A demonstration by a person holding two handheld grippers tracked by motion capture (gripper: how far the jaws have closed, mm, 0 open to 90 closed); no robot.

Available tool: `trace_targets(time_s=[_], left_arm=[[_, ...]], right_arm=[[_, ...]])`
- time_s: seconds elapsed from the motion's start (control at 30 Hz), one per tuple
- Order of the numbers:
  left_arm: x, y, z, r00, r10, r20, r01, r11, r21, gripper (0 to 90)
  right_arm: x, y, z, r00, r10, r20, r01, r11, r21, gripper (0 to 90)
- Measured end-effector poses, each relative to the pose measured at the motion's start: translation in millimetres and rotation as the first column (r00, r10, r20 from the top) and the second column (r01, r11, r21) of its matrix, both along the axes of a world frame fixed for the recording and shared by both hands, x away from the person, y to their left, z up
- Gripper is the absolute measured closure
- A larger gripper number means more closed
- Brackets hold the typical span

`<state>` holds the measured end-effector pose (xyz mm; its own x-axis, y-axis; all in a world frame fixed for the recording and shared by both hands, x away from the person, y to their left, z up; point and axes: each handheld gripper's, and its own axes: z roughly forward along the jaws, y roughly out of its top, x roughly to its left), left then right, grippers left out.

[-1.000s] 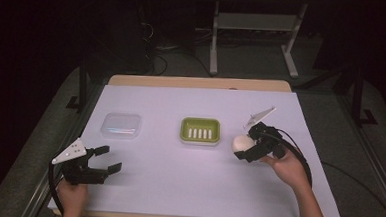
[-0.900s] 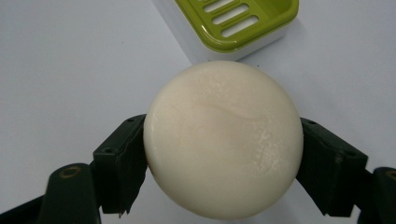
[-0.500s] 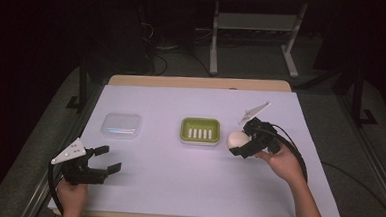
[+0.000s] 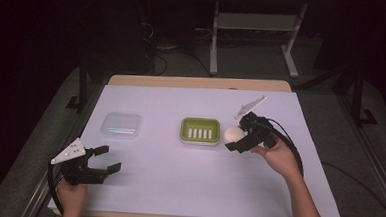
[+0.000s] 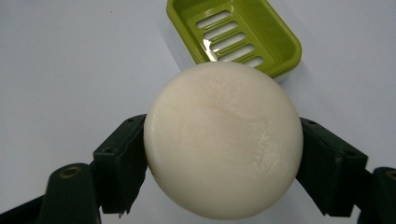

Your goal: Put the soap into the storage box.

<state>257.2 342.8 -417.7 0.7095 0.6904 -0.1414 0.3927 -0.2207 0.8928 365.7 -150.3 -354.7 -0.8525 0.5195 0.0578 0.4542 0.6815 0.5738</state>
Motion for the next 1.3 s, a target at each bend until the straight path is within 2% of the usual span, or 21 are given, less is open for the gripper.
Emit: trace_targets(time_s=[0.3,0.77,1.07,1.3], left_arm=[[0.1,0.7,0.3,1.0,-0.001,0.002,0.001,1.0,0.001,14.5],[-0.1,0.3,0.5,1.0,-0.002,0.002,0.002,1.0,0.0,14.5],[0.0,-0.2,0.2,1.0,-0.005,-0.002,0.005,1.0,0.002,14.5],[0.2,-0.1,0.2,1.0,-0.005,-0.001,0.005,1.0,0.0,14.5]], right_arm=[[7.7,11.0,2.6,0.9998,0.021,-0.001,-0.021,0.9997,0.012,23.0],[17.5,26.7,11.7,0.9983,0.051,0.028,-0.052,0.9986,0.011,23.0],[19.6,32.9,13.6,0.9982,0.053,0.028,-0.054,0.998,0.034,23.0],[23.1,37.1,15.4,0.9979,0.056,0.033,-0.057,0.998,0.026,23.0]])
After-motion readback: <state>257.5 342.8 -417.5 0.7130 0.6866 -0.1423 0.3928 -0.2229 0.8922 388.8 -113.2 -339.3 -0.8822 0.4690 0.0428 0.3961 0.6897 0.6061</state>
